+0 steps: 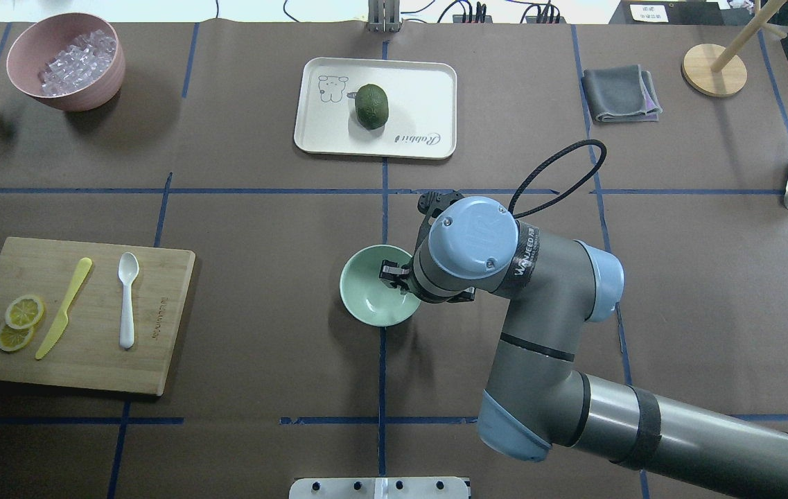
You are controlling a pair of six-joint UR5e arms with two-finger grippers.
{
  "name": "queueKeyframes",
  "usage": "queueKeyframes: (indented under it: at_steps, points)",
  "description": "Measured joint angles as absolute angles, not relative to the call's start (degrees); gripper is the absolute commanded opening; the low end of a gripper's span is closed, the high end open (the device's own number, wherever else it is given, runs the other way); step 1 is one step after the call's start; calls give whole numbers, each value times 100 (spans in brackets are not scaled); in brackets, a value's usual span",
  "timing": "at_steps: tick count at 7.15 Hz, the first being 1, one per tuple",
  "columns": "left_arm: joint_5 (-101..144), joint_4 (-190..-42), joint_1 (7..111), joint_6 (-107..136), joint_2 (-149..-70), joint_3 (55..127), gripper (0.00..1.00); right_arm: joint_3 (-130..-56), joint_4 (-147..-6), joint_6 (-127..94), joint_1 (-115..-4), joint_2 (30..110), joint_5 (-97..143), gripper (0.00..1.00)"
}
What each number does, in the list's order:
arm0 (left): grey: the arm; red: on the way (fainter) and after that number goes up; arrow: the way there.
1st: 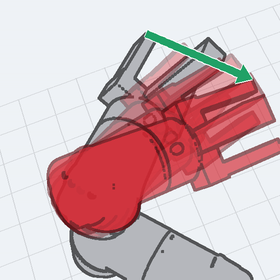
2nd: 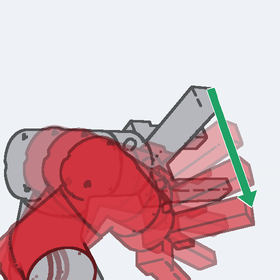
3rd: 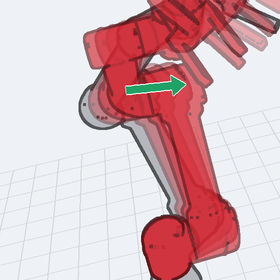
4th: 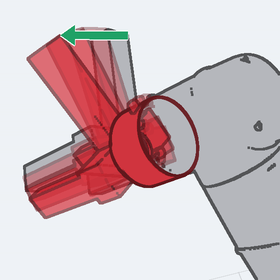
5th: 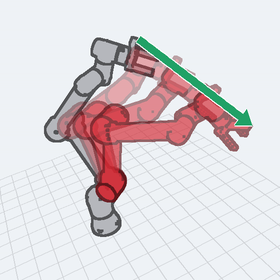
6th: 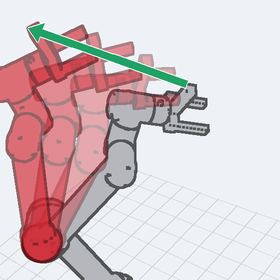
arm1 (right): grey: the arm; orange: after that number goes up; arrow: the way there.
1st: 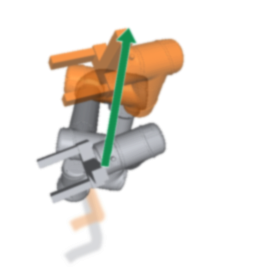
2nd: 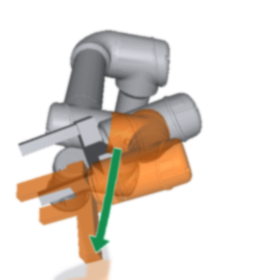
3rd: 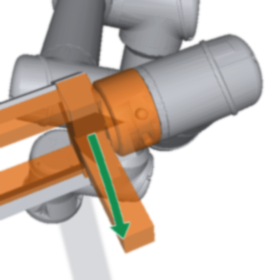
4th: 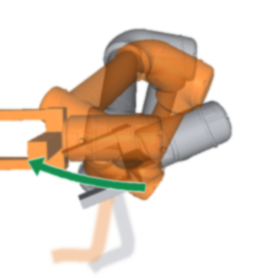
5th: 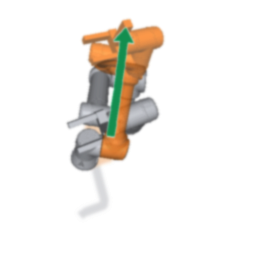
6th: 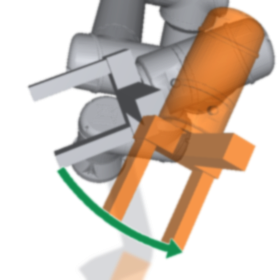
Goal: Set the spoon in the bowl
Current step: 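Open and raise the right gripper while the left arm reaches toward the board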
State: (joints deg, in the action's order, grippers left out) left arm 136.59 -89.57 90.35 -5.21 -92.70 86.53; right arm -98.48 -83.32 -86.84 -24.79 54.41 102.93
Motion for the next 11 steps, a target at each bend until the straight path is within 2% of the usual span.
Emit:
queueKeyframes:
  at_steps: [2, 4, 7, 9, 11]
  points:
    - [13647, -9178, 8956, -508, -9272, 8698, 100, -10004, -8337, -8682, -2536, 5460, 10304, 100]
    - [13625, -9534, 8597, -160, -9284, 8976, 100, -10486, -8804, -8649, -2802, 5502, 10436, 100]
    - [13508, -9665, 7733, 1550, -9248, 10187, 100, -11081, -9301, -8182, -3431, 5855, 10822, 100]
    - [13340, -9710, 7052, 2960, -9154, 10905, 100, -11461, -9379, -7021, -4001, 6512, 11129, 100]
    - [12442, -10262, 5851, 4774, -9062, 11334, 98, -11547, -9398, -5477, -5032, 7128, 11839, 100]
